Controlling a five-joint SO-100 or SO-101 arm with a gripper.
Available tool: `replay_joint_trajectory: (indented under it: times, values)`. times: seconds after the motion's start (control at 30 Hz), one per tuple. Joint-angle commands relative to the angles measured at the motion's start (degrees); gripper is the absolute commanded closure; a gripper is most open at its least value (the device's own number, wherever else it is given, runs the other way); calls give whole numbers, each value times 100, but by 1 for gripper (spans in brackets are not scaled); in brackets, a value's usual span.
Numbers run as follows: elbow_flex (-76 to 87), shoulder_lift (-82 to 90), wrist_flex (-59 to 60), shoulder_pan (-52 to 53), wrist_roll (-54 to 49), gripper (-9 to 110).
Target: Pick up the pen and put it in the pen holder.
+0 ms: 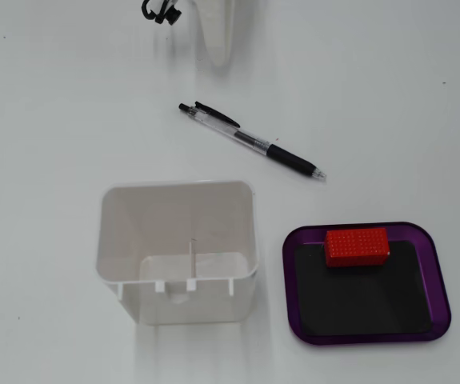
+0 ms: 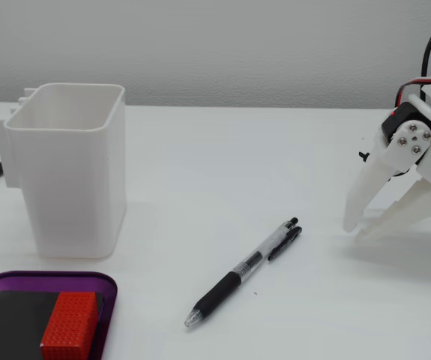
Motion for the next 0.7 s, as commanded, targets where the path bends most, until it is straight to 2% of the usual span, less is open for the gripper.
replay_joint_trajectory:
  times: [0.0, 0.67]
  values:
    - [53, 589, -53, -35, -62, 102]
    - [-26, 554, -62, 53, -105, 102]
